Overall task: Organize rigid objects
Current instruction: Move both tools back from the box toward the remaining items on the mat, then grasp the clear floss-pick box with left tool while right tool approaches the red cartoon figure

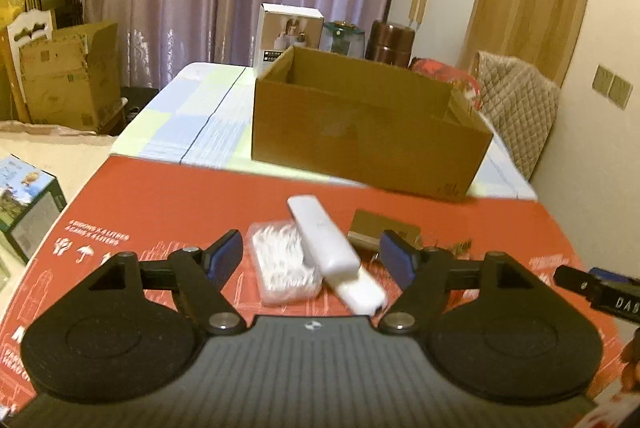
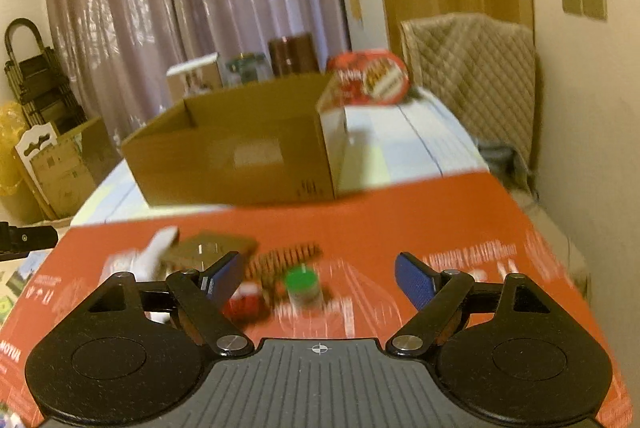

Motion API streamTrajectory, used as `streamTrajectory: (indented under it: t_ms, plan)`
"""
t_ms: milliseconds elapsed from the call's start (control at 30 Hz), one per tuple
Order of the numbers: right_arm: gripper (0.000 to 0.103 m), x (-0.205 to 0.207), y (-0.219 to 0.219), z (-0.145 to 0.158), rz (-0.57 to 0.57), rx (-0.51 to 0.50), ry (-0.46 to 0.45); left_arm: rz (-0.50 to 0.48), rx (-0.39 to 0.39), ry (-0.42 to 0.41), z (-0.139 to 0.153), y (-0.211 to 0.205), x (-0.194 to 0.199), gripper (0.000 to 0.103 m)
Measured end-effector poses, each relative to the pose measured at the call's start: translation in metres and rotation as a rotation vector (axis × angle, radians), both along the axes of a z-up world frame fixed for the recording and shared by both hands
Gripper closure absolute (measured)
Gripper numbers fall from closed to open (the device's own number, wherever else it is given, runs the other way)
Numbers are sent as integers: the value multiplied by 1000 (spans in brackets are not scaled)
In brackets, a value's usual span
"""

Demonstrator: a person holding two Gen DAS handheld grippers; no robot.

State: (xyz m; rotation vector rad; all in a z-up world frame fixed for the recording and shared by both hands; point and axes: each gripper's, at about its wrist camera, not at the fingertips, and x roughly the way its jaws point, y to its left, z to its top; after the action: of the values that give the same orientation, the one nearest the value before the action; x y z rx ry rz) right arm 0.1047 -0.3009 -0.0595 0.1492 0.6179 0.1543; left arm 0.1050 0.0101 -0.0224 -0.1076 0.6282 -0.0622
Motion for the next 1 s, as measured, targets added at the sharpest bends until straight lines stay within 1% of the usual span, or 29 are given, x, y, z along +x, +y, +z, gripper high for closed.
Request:
streamTrajectory:
  t_ms: [100, 233, 333, 467, 567, 667, 800, 900, 1000]
  plan:
    - [22, -7, -3, -7, 10, 0, 25, 0, 43, 1, -7, -4, -11, 29]
    - [23, -6, -4, -9, 35, -27, 11, 7, 79, 22, -16, -3, -14, 28]
    - [23, -2, -2, -14, 52, -31, 2, 10, 97, 45, -28, 1, -5, 28]
    - [23, 9, 3, -25, 65, -28, 18, -7, 123, 66, -45, 2, 9, 28]
    - [23, 13, 11, -32, 93, -65, 5, -23, 149, 73, -60, 1, 20, 28]
    - [23, 20, 14, -37, 94, -76, 9, -28, 141, 92, -70, 1, 32, 28]
    - [24, 27, 17, -41, 100, -91, 14, -51, 164, 81, -78, -5, 40, 28]
    - [26, 33, 20, -46, 113, -99, 28, -42, 168, 81, -81, -4, 43, 28]
    - [29, 38, 24, -47, 122, -116, 19, -27, 174, 84, -84, -4, 47, 28]
